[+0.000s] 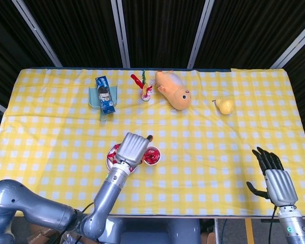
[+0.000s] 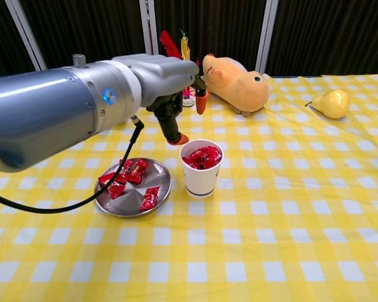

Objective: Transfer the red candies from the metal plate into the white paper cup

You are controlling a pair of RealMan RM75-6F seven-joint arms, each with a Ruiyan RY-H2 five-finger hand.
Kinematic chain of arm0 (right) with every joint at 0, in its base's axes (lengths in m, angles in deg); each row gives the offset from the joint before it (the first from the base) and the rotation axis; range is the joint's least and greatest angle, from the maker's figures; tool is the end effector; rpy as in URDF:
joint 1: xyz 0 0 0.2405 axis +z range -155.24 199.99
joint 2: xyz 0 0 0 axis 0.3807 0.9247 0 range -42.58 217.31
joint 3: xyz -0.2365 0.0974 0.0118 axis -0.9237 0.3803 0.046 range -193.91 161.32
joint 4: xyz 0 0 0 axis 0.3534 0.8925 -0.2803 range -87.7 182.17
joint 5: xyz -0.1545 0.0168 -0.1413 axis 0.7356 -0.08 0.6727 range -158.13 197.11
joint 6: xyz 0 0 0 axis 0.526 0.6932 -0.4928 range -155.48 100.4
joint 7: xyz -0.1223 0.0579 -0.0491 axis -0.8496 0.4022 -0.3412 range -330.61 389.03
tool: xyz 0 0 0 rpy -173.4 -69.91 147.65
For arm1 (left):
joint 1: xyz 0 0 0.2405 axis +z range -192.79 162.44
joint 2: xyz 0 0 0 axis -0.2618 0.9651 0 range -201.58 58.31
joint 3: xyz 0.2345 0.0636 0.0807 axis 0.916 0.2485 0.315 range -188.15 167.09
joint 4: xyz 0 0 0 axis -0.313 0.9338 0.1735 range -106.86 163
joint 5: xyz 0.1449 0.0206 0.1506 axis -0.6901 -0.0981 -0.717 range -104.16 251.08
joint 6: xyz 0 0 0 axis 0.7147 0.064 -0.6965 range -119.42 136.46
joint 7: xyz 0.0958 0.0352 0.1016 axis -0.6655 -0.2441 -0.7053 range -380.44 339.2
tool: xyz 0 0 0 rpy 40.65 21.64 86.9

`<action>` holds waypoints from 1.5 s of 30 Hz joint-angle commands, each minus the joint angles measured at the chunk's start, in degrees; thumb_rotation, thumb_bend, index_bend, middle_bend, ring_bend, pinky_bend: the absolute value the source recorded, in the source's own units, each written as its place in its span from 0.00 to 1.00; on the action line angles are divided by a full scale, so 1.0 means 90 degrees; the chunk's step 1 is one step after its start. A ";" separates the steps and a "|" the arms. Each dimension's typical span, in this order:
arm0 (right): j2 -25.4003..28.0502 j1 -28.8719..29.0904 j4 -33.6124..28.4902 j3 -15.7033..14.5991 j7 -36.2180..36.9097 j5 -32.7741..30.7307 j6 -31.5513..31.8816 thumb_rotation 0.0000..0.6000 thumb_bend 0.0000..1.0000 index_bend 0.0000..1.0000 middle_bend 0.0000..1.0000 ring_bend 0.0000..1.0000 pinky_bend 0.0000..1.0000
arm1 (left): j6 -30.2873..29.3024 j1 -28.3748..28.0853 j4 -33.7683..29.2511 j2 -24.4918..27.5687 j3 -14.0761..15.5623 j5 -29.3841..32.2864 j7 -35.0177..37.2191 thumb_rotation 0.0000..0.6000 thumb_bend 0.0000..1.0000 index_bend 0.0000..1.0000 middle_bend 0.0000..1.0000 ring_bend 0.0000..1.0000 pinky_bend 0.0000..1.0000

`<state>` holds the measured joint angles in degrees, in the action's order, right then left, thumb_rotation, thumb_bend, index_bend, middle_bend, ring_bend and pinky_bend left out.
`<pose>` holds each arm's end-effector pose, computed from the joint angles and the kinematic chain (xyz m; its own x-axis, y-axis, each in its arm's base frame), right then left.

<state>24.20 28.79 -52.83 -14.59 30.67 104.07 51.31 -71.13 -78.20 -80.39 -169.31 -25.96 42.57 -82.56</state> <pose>-0.2895 -0.1810 0.1360 0.2600 -0.1332 0.9564 -0.9654 -0.0146 0.2605 0.0054 0.2977 -0.0304 0.6060 0.1828 0.7742 0.7643 -0.4036 -0.5029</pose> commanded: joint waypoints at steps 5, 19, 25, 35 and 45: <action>-0.0017 -0.0002 -0.0006 -0.0003 -0.0057 -0.0001 0.0004 1.00 0.34 0.00 0.00 0.00 0.00 | -0.0010 0.0598 -0.0388 0.0645 0.1007 -0.0248 0.0142 1.00 0.31 0.32 0.87 0.86 1.00; -0.0015 0.0003 -0.0011 0.0010 -0.0063 -0.0031 -0.0011 1.00 0.34 0.00 0.00 0.00 0.00 | 0.0375 0.0792 0.0219 0.0313 0.1398 -0.0320 0.0190 1.00 0.28 0.37 0.90 0.88 1.00; -0.0004 -0.0002 -0.0008 0.0008 -0.0021 -0.0020 -0.0006 1.00 0.34 0.00 0.00 0.00 0.00 | 0.0437 0.0810 0.0640 -0.0039 0.1386 -0.0177 0.0090 1.00 0.28 0.40 0.90 0.88 1.00; 0.0004 0.0003 -0.0013 0.0009 -0.0008 -0.0028 -0.0023 1.00 0.34 0.00 0.00 0.00 0.00 | 0.0567 0.0778 0.1202 -0.0557 0.1189 -0.0028 -0.0009 1.00 0.28 0.38 0.90 0.88 1.00; 0.0009 0.0004 -0.0010 0.0006 0.0013 -0.0021 -0.0026 1.00 0.34 0.00 0.00 0.00 0.00 | 0.0659 0.0762 0.1518 -0.0929 0.1117 -0.0065 -0.0108 1.00 0.36 0.44 0.91 0.88 1.00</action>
<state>24.28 28.83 -52.91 -14.54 30.78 103.88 51.08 -65.28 -71.37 -66.90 -177.51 -15.88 41.90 -83.40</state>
